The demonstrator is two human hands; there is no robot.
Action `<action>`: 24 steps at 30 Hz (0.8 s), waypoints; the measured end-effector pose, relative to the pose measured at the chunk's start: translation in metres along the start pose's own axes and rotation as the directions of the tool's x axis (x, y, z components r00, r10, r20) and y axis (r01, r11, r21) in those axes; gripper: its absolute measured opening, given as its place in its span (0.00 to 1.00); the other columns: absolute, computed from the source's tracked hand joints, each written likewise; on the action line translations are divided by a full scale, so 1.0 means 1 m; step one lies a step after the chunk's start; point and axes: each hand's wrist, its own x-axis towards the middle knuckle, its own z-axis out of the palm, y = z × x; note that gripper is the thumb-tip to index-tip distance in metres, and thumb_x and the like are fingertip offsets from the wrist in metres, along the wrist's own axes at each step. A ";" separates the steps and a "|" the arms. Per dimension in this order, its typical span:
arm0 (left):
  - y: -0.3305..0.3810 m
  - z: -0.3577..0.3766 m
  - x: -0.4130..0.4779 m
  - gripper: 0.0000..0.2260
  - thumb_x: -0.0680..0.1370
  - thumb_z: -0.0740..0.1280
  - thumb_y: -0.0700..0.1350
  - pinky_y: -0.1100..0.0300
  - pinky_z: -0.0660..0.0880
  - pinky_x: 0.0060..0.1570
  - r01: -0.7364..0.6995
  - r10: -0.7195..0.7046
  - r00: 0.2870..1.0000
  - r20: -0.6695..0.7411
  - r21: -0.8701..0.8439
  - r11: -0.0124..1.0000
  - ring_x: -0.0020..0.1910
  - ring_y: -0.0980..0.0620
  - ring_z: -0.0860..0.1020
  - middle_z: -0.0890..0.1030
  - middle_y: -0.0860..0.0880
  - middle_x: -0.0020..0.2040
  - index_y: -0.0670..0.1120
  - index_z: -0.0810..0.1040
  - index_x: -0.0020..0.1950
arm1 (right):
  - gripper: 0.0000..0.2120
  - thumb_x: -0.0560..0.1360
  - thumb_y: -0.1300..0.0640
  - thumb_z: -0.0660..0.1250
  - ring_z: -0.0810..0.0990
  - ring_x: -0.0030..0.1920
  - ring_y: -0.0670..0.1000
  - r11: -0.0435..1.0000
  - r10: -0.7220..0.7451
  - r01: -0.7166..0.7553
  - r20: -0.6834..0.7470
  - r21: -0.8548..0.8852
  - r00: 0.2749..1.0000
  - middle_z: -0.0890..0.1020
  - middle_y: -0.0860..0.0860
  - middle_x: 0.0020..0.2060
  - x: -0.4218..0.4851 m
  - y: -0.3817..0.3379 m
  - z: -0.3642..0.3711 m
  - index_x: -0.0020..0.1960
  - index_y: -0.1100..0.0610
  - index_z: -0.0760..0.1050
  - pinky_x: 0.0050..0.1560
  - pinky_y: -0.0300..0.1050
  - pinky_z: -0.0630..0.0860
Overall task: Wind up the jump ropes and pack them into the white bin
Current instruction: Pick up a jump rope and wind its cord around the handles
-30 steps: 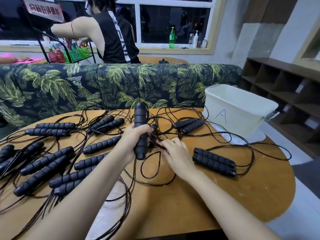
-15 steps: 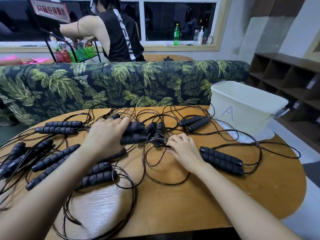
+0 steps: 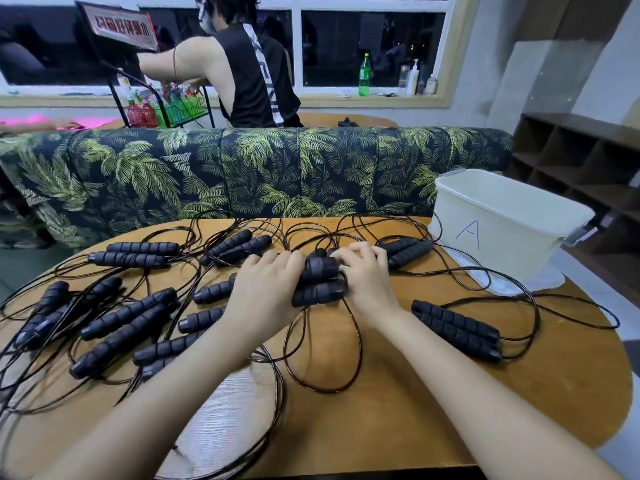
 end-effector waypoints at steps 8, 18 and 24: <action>0.006 0.018 0.008 0.17 0.68 0.69 0.44 0.51 0.69 0.44 -0.146 0.120 0.968 -0.218 -0.108 0.983 0.44 0.43 0.75 0.80 0.48 0.50 0.45 0.73 0.55 | 0.11 0.70 0.68 0.72 0.61 0.59 0.49 0.917 0.120 -0.152 0.109 0.370 0.987 0.73 0.49 0.54 -0.018 -0.002 -0.011 0.51 0.59 0.76 0.60 0.57 0.70; -0.033 -0.019 0.044 0.12 0.68 0.69 0.46 0.53 0.70 0.30 0.012 -0.022 0.959 -0.283 -0.036 0.999 0.32 0.43 0.75 0.77 0.46 0.36 0.43 0.76 0.49 | 0.08 0.77 0.50 0.67 0.71 0.50 0.51 0.998 -0.011 0.008 0.047 0.067 0.999 0.81 0.45 0.42 0.011 0.003 -0.028 0.46 0.54 0.81 0.56 0.55 0.65; -0.091 -0.076 0.061 0.15 0.70 0.71 0.47 0.50 0.72 0.32 0.188 -0.162 0.917 -0.365 0.036 0.982 0.34 0.39 0.77 0.78 0.40 0.38 0.42 0.71 0.52 | 0.12 0.79 0.46 0.62 0.70 0.51 0.50 0.979 0.202 -0.196 0.154 -0.051 0.967 0.79 0.43 0.44 0.024 0.048 -0.040 0.50 0.51 0.81 0.55 0.50 0.62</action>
